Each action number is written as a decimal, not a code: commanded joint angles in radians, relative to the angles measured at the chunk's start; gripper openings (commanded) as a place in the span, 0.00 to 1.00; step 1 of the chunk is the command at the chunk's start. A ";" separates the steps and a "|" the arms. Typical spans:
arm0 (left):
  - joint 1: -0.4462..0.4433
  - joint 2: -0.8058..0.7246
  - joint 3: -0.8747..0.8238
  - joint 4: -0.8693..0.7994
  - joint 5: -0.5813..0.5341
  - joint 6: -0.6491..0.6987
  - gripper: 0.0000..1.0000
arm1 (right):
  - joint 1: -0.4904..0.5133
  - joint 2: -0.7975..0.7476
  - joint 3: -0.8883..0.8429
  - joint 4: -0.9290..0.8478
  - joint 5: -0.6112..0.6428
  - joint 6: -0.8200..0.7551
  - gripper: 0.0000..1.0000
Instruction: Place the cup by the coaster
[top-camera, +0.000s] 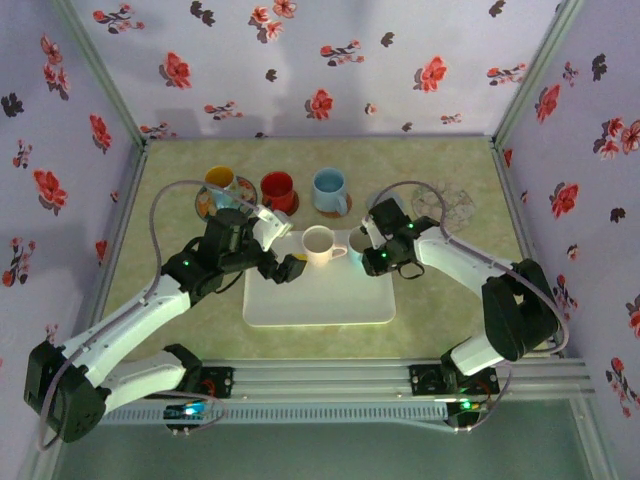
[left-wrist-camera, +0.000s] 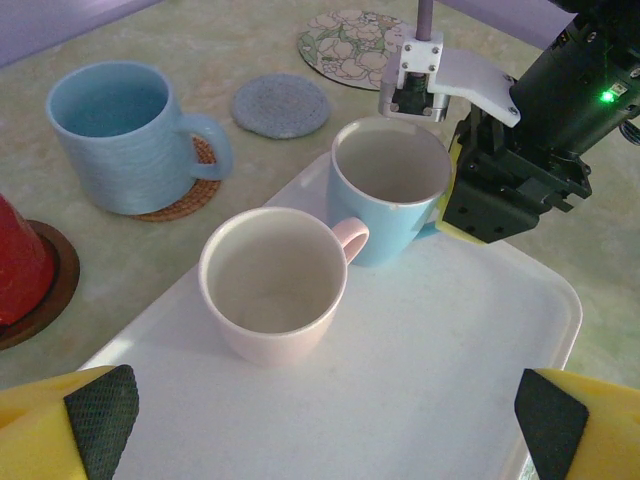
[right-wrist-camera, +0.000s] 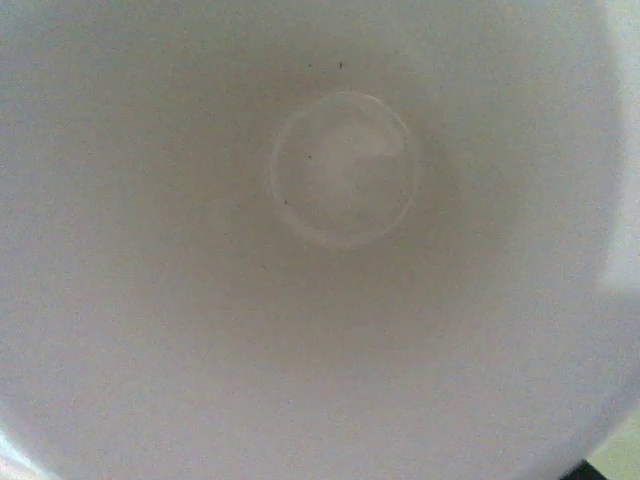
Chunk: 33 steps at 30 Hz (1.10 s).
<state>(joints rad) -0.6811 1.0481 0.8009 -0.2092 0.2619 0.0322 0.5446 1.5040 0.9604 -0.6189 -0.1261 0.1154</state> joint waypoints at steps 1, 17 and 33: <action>-0.010 0.001 -0.012 0.027 -0.010 -0.014 1.00 | 0.009 0.006 0.024 -0.022 0.031 0.003 0.25; -0.009 -0.060 -0.052 0.047 -0.027 -0.030 1.00 | 0.015 -0.081 0.017 -0.025 0.089 0.016 0.00; -0.010 -0.113 0.011 0.022 -0.072 -0.013 1.00 | 0.000 -0.216 0.061 -0.065 0.146 0.001 0.00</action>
<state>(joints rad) -0.6838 0.9485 0.7712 -0.1959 0.2081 0.0143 0.5537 1.3251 0.9611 -0.6842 -0.0280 0.1162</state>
